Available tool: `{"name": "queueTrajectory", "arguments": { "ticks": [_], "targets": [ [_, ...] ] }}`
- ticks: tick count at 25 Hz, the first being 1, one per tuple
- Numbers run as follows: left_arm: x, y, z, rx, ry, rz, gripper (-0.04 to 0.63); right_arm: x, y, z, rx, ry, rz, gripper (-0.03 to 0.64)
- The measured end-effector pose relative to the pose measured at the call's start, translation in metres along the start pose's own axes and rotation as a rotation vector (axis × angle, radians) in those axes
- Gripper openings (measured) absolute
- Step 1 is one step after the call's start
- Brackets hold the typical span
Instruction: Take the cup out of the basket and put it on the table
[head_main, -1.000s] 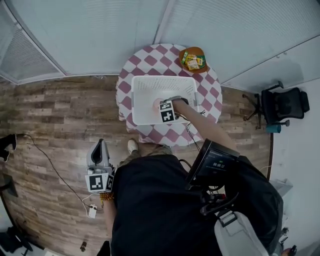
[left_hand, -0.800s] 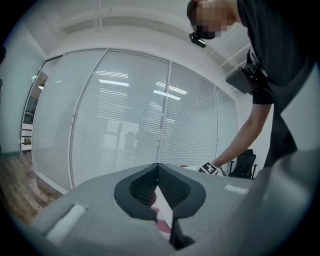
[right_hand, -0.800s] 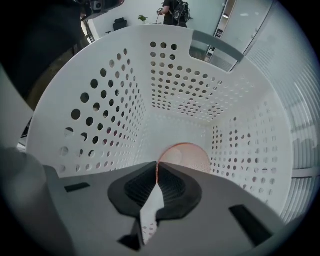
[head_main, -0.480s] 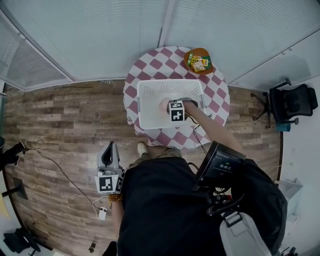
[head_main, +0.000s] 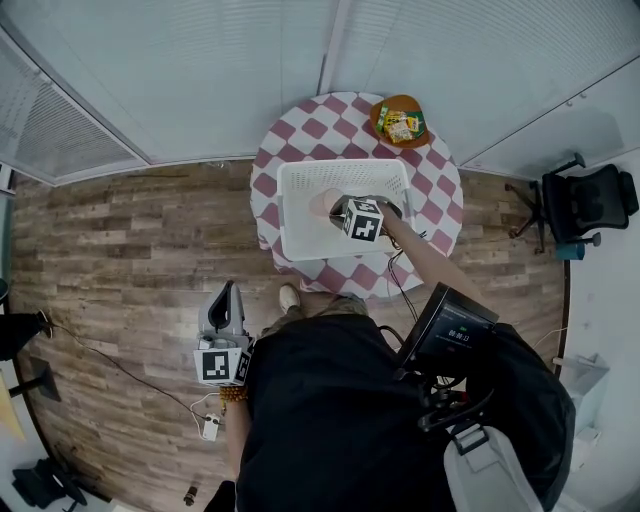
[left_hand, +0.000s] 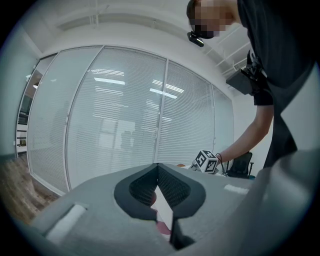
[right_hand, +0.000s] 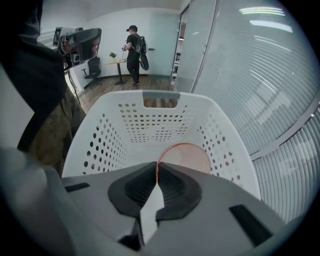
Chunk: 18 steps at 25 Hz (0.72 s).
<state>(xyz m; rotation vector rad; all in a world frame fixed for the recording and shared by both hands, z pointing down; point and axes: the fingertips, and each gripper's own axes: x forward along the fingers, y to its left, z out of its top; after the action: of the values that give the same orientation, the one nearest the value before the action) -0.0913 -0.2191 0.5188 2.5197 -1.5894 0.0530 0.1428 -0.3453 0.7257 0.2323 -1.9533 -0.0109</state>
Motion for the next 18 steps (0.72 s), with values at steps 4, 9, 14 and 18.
{"name": "queueTrajectory", "arguments": {
  "ticks": [4, 9, 14, 18],
  "targets": [
    [-0.001, -0.002, -0.005, 0.017, 0.013, -0.025, 0.003, -0.015, 0.004, 0.015, 0.045, -0.063, -0.024, 0.018],
    [0.003, -0.007, -0.005, 0.021, 0.023, -0.050, 0.005, -0.030, 0.006, 0.028, 0.087, -0.130, -0.054, 0.018],
    [0.003, -0.006, -0.006, 0.044, 0.022, -0.062, 0.005, -0.041, 0.007, 0.038, 0.114, -0.184, -0.087, 0.018],
    [0.001, -0.007, -0.002, 0.043, 0.011, -0.062, 0.003, -0.048, 0.011, 0.045, 0.093, -0.207, -0.110, 0.018]
  ]
}}
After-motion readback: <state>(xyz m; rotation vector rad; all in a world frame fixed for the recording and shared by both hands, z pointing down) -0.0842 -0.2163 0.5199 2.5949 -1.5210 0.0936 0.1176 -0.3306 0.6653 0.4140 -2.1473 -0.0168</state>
